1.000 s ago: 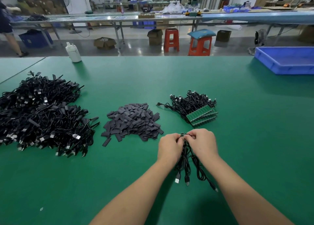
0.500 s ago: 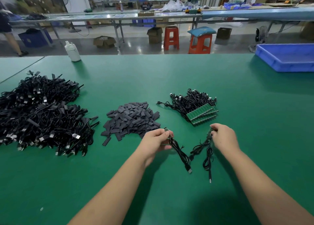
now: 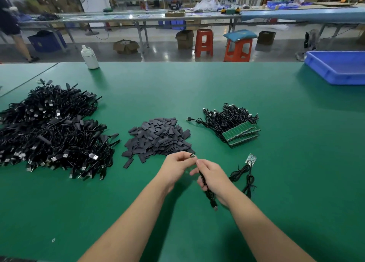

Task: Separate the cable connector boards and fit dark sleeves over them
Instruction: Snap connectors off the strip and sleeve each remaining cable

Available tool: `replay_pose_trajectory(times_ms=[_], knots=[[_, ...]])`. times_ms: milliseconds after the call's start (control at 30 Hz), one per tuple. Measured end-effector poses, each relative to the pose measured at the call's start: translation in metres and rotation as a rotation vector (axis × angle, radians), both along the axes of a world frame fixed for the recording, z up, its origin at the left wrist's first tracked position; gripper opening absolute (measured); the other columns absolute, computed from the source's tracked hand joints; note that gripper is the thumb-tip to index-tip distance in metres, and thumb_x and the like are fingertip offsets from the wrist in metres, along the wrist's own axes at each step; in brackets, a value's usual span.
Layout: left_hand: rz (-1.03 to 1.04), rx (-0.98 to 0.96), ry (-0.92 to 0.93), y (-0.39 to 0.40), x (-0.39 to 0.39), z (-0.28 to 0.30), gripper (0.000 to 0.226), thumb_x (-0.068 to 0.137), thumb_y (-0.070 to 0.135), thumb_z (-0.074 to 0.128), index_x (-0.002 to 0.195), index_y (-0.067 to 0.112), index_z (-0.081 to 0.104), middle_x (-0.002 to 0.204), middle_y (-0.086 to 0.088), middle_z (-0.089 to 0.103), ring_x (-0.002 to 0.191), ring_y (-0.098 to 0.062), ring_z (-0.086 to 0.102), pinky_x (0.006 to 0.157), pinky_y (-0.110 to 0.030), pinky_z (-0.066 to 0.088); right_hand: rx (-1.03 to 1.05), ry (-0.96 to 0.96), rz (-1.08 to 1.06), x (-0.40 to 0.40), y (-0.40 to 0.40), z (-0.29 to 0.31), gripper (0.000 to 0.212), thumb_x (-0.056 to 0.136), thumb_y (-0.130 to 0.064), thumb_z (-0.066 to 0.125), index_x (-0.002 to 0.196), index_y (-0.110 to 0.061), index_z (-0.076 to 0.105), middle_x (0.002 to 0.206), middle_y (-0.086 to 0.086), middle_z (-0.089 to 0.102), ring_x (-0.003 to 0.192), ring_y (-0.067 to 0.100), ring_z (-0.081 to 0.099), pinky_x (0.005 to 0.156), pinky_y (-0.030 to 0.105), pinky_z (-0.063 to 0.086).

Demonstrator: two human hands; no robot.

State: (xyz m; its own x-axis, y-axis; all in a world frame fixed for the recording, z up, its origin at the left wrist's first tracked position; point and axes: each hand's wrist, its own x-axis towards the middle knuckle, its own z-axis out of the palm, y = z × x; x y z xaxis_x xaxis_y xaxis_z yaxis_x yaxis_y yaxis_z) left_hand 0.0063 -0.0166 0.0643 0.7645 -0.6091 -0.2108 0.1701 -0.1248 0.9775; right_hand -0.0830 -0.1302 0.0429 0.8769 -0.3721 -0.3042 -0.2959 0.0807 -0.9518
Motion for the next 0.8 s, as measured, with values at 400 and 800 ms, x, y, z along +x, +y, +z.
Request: replay_pose_trajectory(times_ms=[400,800], knots=[[0.344,0.720,-0.559,0.067,0.070,-0.022,0.014,0.093,0.025,0.061,0.101,0.023,0.072,0.102,0.001,0.070,0.096,-0.020,0.061,0.076,-0.030,0.050,0.396,0.017,-0.130,-0.005,-0.007,-0.028,0.031,0.107,-0.021,0.039,0.109,0.001,0.062,0.079,0.009,0.063,0.057,0.015,0.054,0.052,0.028,0.047],[0.396,1.063,-0.443,0.121,0.119,-0.045,0.025,0.090,0.036,0.067,0.103,0.015,0.064,0.117,-0.012,0.053,0.098,-0.031,0.056,0.078,-0.041,0.051,0.210,0.022,-0.042,-0.007,-0.002,-0.033,0.021,0.100,-0.011,0.052,0.096,0.001,0.068,0.090,0.012,0.065,0.053,0.013,0.054,0.044,0.026,0.044]])
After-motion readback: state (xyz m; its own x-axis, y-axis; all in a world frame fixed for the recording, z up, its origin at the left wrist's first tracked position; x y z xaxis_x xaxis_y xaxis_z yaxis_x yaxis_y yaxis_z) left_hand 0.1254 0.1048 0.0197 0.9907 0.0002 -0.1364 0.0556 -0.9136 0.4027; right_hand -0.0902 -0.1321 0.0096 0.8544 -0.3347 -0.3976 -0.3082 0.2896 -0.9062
